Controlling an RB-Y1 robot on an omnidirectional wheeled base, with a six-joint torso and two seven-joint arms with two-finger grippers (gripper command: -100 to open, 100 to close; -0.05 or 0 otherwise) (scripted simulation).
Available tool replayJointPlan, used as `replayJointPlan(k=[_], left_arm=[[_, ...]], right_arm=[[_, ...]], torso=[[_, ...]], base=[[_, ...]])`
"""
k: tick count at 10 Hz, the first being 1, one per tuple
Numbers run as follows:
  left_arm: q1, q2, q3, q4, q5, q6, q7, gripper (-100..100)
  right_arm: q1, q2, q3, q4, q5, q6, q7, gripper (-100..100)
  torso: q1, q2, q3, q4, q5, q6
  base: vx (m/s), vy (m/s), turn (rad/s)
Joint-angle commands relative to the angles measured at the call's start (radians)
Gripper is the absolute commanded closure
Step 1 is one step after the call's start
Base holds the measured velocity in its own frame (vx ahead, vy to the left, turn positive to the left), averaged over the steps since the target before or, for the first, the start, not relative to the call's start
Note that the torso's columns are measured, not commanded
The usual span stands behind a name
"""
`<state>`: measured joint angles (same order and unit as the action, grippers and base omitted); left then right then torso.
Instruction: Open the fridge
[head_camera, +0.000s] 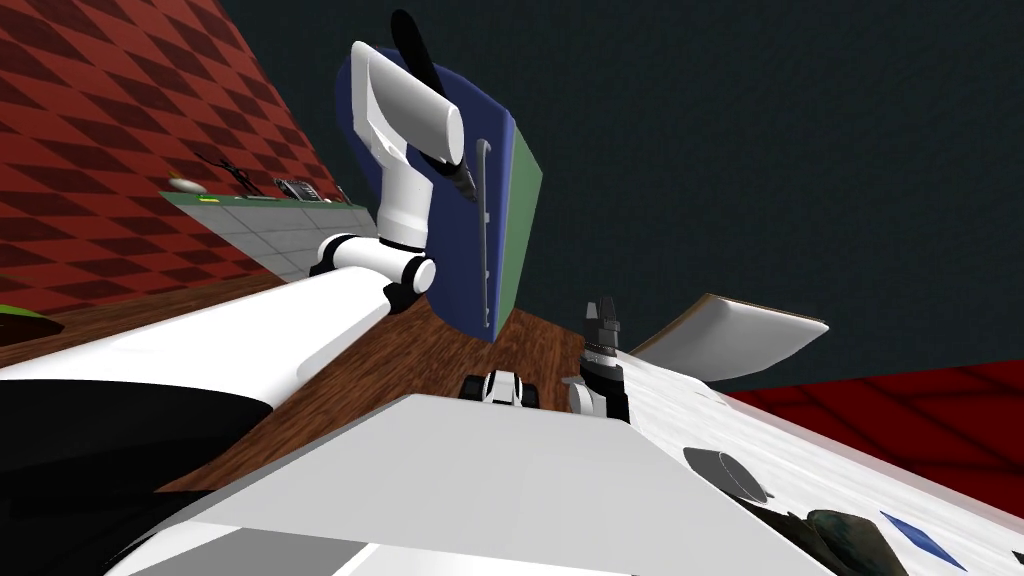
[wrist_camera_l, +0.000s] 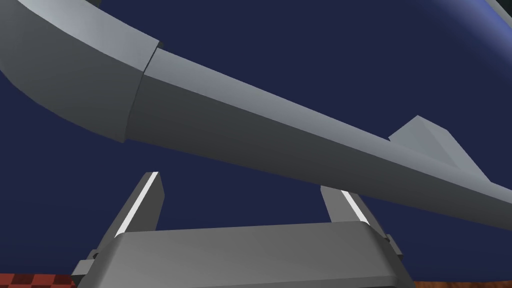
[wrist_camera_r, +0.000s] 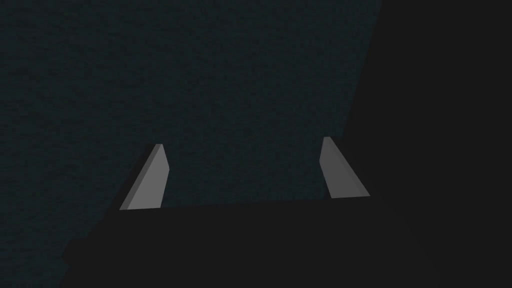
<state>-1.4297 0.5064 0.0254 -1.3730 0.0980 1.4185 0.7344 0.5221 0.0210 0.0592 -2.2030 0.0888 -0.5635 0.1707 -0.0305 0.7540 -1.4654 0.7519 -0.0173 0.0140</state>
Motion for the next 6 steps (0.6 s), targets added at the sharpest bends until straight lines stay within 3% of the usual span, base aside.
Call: replayJointPlan(k=[1, 2, 3, 4, 5, 6], left_arm=[[-0.040, 0.009, 0.006, 0.008, 0.011, 0.015, 0.003, -100], [-0.027, 0.015, 0.006, 0.031, 0.006, 0.014, -0.003, -100], [-0.003, 0.019, 0.028, 0.051, 0.008, -0.014, 0.004, -100], [-0.010, 0.022, 0.020, 0.047, 0.006, 0.003, -0.002, -100], [-0.007, 0.023, 0.022, 0.048, 0.007, -0.001, -0.002, 100], [-0.010, 0.013, 0.025, 0.043, 0.029, -0.001, -0.012, 100]], right_arm=[[0.000, 0.000, 0.000, 0.000, 0.000, 0.000, 0.000, 0], [0.000, 0.000, 0.000, 0.000, 0.000, 0.000, 0.000, 0], [0.000, 0.000, 0.000, 0.000, 0.000, 0.000, 0.000, 0], [0.000, 0.000, 0.000, 0.000, 0.000, 0.000, 0.000, 0], [0.000, 0.000, 0.000, 0.000, 0.000, 0.000, 0.000, 0], [0.000, 0.000, 0.000, 0.000, 0.000, 0.000, 0.000, 0]], torso=[[0.000, 0.001, 0.000, 0.000, 0.000, 0.000], [0.001, 0.000, 0.000, 0.000, 0.000, 0.000], [0.007, -0.002, -0.001, -0.003, 0.004, -0.003], [0.021, -0.009, -0.005, -0.008, 0.011, -0.008], [0.026, -0.013, -0.009, -0.011, 0.015, -0.011], [0.027, -0.014, -0.010, -0.013, 0.016, -0.013]], base=[[-0.004, -0.039, 0.006], [0.005, 0.002, 0.055], [0.068, 0.100, 0.076], [0.040, 0.058, 0.016], [0.003, 0.007, 0.001], [-0.076, 0.123, -0.028]])
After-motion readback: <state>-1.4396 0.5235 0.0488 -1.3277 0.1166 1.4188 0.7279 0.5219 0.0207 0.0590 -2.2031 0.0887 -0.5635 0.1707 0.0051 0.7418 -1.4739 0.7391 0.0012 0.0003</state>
